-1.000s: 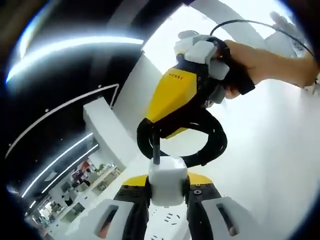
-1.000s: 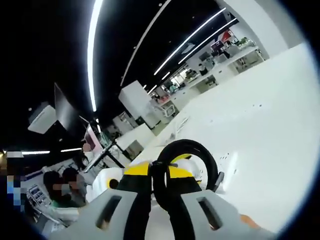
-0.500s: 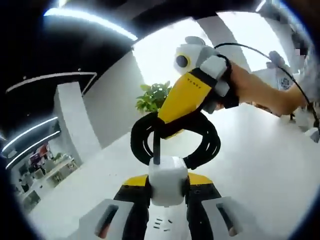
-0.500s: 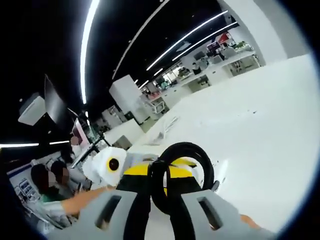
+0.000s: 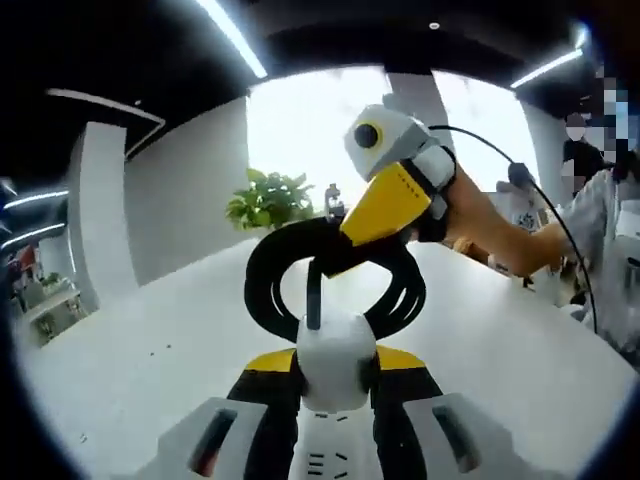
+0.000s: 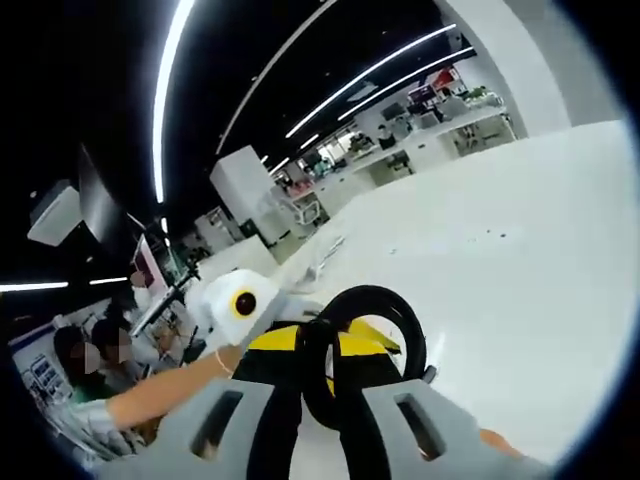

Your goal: Straighten the power strip on the desk, plug the charger into it

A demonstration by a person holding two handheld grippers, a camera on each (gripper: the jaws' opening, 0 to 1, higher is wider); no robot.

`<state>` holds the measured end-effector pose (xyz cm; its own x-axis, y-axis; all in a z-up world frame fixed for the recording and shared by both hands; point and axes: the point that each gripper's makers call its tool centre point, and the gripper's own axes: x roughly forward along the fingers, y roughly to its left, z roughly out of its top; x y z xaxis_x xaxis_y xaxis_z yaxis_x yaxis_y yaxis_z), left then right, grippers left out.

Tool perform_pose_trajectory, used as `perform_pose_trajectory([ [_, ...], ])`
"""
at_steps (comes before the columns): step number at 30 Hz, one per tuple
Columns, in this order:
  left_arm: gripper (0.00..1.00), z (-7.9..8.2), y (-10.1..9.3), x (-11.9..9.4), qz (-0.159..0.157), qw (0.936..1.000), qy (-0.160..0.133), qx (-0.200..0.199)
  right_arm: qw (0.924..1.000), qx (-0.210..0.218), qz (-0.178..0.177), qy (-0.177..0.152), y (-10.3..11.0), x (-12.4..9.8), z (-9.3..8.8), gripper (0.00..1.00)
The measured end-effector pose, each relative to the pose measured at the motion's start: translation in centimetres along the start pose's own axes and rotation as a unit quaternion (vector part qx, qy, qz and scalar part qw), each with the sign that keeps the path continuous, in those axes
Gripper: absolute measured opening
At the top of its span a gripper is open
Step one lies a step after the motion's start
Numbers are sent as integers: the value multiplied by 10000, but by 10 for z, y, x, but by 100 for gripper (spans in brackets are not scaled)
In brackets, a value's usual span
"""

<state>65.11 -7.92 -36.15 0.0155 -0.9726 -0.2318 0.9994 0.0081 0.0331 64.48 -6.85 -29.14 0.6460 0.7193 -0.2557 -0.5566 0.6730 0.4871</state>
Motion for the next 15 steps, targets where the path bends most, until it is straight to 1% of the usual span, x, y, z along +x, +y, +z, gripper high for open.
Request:
perform_pose_trajectory([
  [3,26,0,1,2,-178,9997,-19,-195,10000,11,-39,21,-4,3,4,8],
  [5,26,0,1,6,-248,9994,15,-245,10000,-11,-75,38,-4,4,2,8],
  [6,26,0,1,8,-337,9988,17,-353,9999,-17,-95,48,-4,4,0,8],
  [8,26,0,3,11,-395,9983,22,-427,9999,-32,-139,56,-5,4,0,8],
  [12,26,-1,0,17,-434,9982,91,-405,9997,-48,-222,69,-10,5,1,8],
  [15,26,-3,-3,17,-475,9980,106,-395,9997,-32,-234,84,-11,6,-1,8],
])
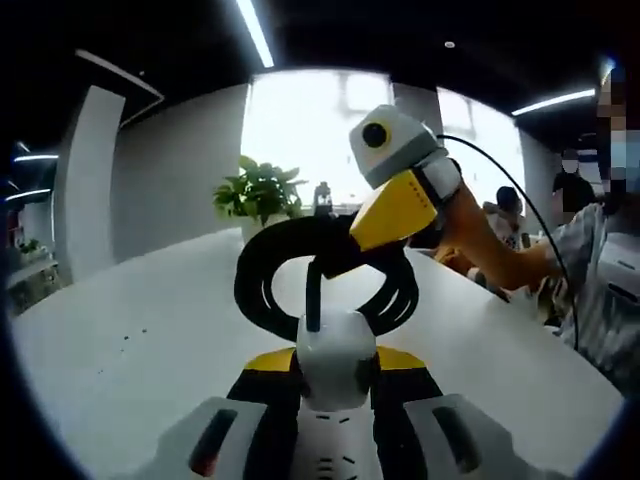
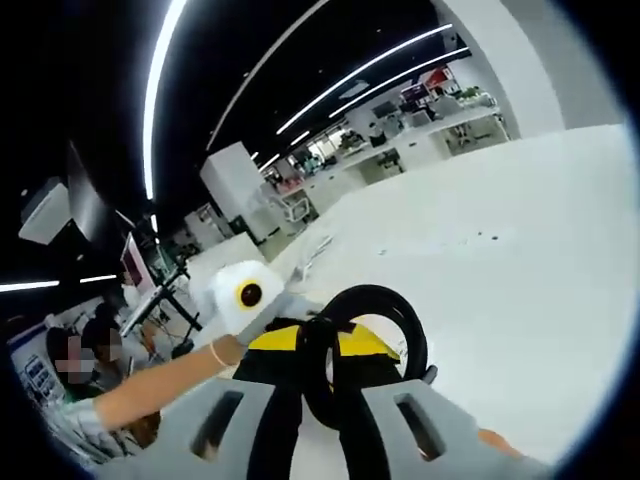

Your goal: Straighten the power strip on the desk, plug the charger into it

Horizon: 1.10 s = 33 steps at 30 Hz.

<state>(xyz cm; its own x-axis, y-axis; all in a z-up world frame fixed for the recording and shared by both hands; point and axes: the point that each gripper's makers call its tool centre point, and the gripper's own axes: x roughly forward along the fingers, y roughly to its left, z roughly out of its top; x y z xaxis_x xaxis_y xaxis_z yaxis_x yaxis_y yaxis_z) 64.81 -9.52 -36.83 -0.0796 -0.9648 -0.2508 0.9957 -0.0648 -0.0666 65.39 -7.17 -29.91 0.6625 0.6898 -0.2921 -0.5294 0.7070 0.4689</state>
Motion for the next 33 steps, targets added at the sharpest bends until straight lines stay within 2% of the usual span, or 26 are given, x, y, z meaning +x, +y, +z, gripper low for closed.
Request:
perform_pose_trajectory([
  [6,26,-6,-1,-1,103,9995,193,214,10000,-12,-7,33,0,2,-5,8],
  [12,26,-9,0,1,89,9992,227,302,9999,-85,-68,75,-1,1,-8,8],
  [21,26,-14,-5,2,124,9958,356,838,9997,-223,59,-37,2,-7,-22,9],
  [22,26,-25,0,2,230,9920,657,1053,9995,-303,15,73,-1,-6,-28,9],
  [23,26,-19,-4,3,200,9934,462,1034,9992,-362,171,-77,3,-5,-27,10],
  [29,26,-19,-4,3,311,9911,471,1208,9966,-597,519,-233,8,-11,-34,14],
  [33,26,-20,-3,2,393,9882,515,1391,9943,-943,450,-205,7,-12,-38,25],
])
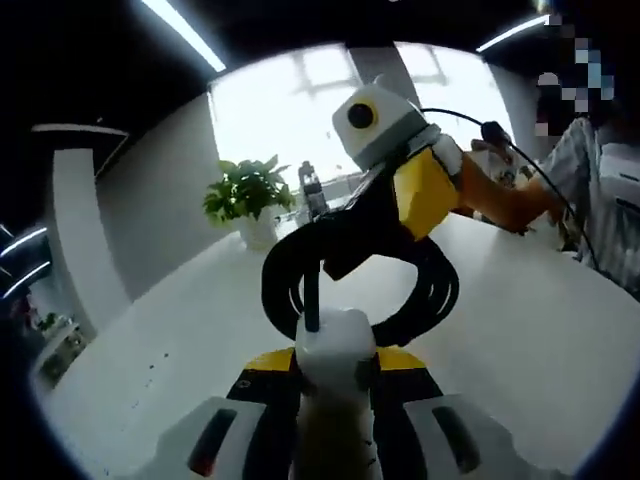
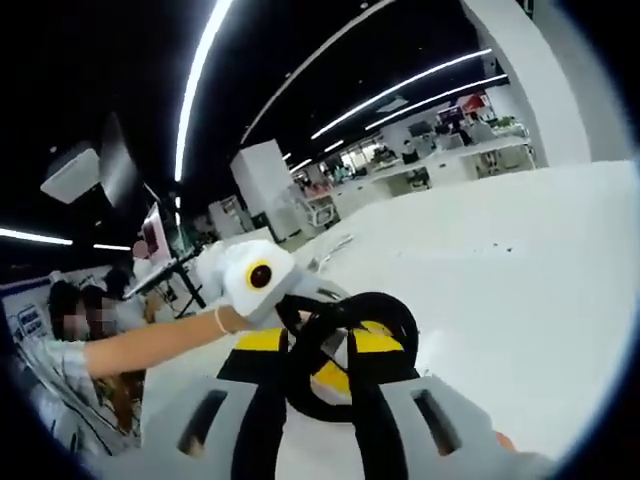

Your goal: Straighten the power strip on the desk, plug the charger into it

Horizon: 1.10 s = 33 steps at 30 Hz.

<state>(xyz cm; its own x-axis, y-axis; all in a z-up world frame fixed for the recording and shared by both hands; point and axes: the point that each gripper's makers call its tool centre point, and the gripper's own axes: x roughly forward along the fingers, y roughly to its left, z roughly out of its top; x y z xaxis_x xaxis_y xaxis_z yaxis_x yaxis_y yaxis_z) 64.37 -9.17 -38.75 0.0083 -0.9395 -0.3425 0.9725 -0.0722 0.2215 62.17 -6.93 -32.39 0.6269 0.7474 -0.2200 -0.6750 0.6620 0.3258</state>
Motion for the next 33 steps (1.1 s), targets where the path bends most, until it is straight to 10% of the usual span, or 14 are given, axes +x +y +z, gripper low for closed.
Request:
perform_pose_trajectory([
  [33,61,-2,8,-30,1047,9942,142,-189,9989,-35,72,-453,4,-14,2,52],
])
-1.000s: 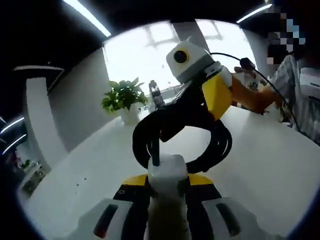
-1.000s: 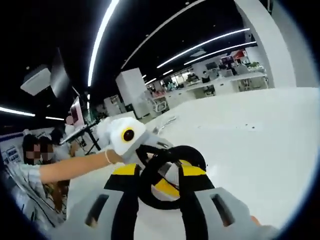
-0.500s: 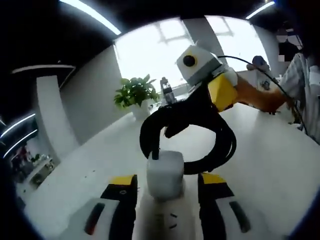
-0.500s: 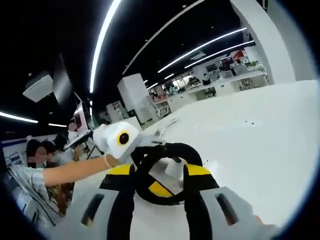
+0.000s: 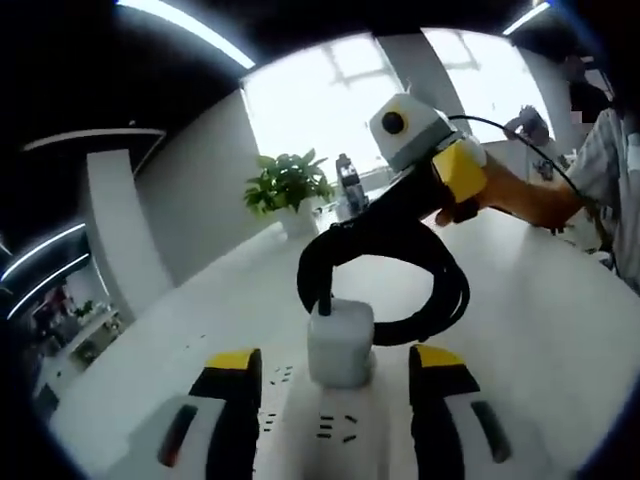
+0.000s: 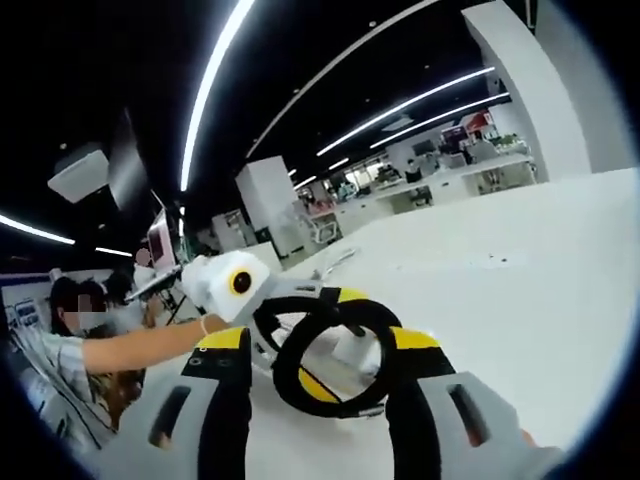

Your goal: Straighten the power strip on the desk, plug the charger into it

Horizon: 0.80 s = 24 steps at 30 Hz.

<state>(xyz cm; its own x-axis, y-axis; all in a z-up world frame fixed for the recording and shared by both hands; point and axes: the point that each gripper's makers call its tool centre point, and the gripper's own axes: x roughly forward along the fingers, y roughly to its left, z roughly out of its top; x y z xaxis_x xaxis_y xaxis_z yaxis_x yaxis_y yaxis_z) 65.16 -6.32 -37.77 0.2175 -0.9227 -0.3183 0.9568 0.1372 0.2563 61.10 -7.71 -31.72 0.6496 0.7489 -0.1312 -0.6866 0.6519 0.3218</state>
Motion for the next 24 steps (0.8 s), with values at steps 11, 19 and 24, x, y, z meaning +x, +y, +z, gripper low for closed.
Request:
perform_pose_trajectory([
  [11,75,-7,9,-22,418,9990,-35,-138,9987,-180,334,-327,8,1,13,61],
  [19,77,-8,17,-34,760,9960,-101,-455,9982,-305,412,-311,10,-1,11,64],
  [24,87,-14,17,-40,921,9939,28,-602,9970,-383,544,-399,17,-5,12,72],
])
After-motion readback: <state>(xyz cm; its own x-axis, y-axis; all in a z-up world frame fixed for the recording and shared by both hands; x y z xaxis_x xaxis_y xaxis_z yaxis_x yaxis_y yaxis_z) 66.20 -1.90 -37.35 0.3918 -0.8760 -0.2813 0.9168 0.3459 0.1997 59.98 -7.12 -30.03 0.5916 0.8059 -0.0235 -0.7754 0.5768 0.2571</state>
